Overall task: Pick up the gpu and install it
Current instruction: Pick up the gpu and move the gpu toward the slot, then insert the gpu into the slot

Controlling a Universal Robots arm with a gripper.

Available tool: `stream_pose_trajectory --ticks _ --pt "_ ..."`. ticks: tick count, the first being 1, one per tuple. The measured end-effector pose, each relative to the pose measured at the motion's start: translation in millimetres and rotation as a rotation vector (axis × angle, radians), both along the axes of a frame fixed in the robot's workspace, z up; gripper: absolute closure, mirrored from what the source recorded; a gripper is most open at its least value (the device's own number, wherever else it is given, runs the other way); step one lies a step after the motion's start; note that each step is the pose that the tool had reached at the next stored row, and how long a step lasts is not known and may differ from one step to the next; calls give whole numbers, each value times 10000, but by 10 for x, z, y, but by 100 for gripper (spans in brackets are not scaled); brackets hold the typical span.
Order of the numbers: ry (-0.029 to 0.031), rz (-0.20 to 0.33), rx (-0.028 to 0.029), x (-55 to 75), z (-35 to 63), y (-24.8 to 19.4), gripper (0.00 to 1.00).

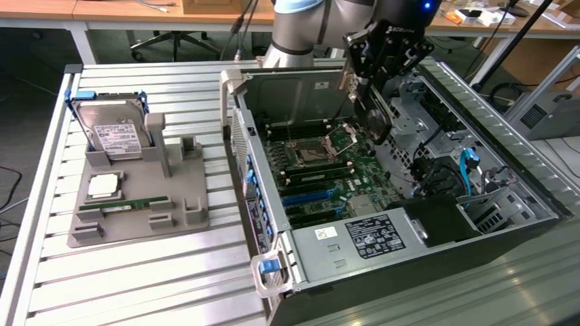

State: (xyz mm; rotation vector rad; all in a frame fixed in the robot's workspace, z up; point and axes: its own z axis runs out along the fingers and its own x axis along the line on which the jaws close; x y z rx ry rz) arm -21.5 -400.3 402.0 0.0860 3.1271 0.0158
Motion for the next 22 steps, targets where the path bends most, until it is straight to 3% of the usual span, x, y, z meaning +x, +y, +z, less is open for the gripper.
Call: stream_pose_trajectory --ticks 4,10,22 --pt "8 32 -30 107 -56 -43 73" --pt "8 121 -74 157 -126 -85 73" --pt "7 142 -75 161 -135 -89 73"
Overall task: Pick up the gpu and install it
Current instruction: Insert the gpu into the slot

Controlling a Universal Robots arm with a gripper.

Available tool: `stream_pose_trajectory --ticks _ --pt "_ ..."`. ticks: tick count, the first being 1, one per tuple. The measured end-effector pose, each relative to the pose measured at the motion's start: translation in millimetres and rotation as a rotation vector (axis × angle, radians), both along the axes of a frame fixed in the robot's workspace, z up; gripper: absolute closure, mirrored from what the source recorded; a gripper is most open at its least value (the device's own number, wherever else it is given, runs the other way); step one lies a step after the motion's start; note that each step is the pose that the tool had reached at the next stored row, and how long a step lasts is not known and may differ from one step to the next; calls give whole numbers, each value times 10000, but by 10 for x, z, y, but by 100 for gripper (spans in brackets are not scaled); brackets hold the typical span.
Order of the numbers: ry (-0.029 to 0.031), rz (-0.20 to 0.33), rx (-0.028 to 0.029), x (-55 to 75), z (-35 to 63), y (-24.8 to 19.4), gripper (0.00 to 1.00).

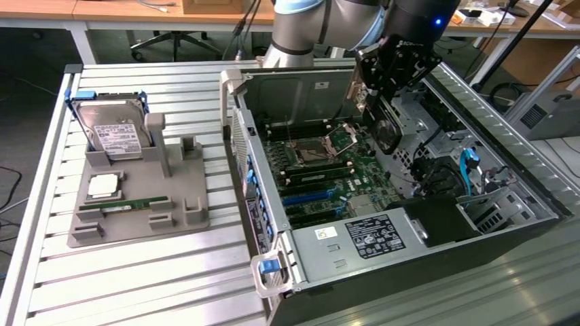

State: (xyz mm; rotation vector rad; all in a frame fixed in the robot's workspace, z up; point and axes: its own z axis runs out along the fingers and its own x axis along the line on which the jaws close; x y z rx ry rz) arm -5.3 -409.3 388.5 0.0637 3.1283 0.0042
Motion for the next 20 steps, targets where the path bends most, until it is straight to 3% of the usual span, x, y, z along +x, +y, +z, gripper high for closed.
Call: stream_pose_trajectory --ticks 3,11,15,20 --pt "0 53 0 0 0 0 73" --pt "-1 1566 0 0 0 0 73" --pt "0 2965 0 0 -1 0 73" --pt "0 3959 -1 0 -2 0 73"
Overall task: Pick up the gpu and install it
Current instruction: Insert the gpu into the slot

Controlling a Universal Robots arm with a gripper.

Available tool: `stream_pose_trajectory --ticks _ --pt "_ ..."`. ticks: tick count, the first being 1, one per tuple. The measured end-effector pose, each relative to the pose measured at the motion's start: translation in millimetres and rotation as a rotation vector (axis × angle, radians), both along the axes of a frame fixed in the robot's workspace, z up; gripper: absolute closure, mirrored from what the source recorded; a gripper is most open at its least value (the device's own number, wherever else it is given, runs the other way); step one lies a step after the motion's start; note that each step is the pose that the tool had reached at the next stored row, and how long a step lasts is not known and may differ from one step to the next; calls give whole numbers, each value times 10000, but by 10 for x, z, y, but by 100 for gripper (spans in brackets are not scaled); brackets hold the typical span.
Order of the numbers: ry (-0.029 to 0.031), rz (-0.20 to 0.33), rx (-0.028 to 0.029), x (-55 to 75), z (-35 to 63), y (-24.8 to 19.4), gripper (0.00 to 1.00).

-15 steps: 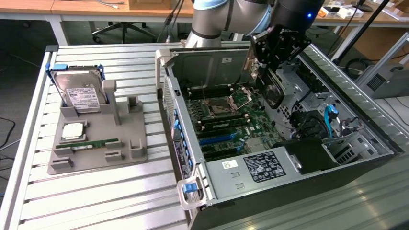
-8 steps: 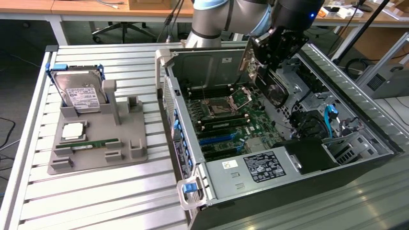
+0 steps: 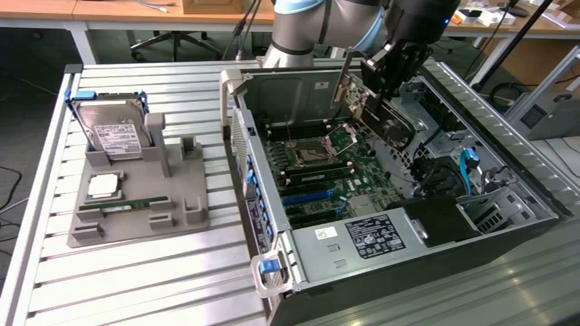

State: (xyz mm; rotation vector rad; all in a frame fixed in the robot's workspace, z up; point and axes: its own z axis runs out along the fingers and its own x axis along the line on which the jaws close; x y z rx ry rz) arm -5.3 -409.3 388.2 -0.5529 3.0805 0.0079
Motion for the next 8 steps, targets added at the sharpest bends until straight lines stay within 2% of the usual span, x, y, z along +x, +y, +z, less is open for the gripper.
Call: stream_pose_trajectory --ticks 6,8 --pt "0 976 0 0 -3 0 73" --pt "0 1503 0 0 -4 0 73"
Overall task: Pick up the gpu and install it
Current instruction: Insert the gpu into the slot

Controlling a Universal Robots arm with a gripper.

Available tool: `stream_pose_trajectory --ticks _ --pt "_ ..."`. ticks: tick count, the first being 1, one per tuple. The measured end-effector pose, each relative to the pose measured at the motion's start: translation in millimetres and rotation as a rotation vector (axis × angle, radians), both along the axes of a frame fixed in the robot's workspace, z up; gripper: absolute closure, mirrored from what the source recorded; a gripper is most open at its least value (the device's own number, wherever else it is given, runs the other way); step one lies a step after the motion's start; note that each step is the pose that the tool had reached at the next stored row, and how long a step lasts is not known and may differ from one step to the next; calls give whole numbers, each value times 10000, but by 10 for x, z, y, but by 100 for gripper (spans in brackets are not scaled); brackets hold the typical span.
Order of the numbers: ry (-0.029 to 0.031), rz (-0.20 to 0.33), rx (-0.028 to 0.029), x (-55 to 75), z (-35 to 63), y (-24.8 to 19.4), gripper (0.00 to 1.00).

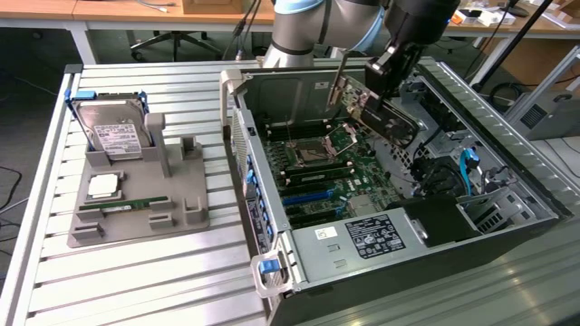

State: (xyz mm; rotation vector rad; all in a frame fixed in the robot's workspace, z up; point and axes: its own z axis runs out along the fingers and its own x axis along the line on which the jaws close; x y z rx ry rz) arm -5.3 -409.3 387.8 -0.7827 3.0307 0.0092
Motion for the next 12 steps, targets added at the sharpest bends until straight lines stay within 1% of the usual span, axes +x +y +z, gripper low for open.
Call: stream_pose_trajectory --ticks 2,3,9,12 --pt "0 490 1 0 -2 0 73" --pt "-1 876 1 0 -3 0 73" --pt "0 1966 1 0 -9 -1 73" --pt "0 3588 0 0 -17 -6 73"
